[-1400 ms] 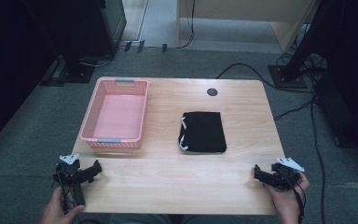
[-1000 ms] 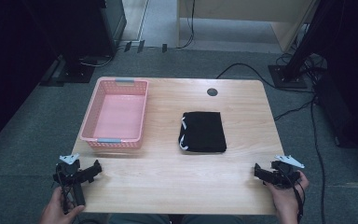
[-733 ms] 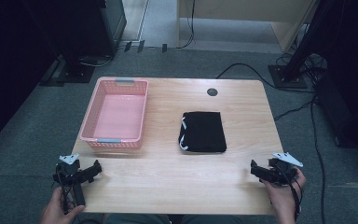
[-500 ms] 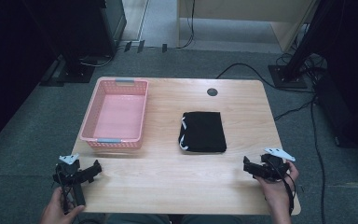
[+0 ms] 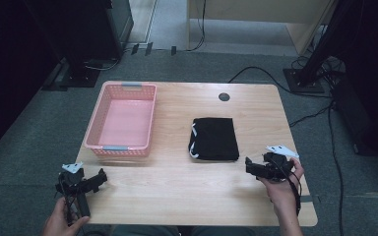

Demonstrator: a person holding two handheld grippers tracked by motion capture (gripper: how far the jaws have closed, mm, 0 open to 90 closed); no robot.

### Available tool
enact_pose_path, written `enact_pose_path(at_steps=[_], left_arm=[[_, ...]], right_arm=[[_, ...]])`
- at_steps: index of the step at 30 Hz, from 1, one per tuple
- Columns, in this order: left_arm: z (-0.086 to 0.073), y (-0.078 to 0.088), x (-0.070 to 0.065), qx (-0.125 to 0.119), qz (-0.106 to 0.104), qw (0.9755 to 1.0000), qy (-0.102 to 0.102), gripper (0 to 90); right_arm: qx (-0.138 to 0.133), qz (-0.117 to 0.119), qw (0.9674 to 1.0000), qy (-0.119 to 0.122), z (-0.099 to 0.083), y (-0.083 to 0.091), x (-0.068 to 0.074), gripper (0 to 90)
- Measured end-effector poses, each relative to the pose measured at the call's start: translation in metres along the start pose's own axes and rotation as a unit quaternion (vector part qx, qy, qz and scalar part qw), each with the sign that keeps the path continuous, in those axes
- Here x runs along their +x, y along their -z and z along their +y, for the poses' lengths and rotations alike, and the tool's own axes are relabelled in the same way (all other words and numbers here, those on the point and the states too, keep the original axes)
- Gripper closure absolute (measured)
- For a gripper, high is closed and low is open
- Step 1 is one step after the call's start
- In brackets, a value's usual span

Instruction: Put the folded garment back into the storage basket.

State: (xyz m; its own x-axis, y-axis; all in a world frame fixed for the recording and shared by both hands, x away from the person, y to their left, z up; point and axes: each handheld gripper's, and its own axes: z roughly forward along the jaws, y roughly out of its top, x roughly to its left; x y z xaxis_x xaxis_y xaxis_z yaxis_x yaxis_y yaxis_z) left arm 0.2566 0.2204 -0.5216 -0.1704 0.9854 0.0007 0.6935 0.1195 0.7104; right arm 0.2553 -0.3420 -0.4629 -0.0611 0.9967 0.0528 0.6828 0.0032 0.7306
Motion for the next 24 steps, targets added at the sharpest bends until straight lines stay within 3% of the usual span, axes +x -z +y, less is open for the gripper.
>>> enact_pose_path(at_steps=[24], left_arm=[[0.000,0.000,0.000,0.000,0.000,1.0000,0.000,0.0]], right_arm=[[0.005,0.022,0.9995,0.022,0.034,-0.014,0.036,0.3]])
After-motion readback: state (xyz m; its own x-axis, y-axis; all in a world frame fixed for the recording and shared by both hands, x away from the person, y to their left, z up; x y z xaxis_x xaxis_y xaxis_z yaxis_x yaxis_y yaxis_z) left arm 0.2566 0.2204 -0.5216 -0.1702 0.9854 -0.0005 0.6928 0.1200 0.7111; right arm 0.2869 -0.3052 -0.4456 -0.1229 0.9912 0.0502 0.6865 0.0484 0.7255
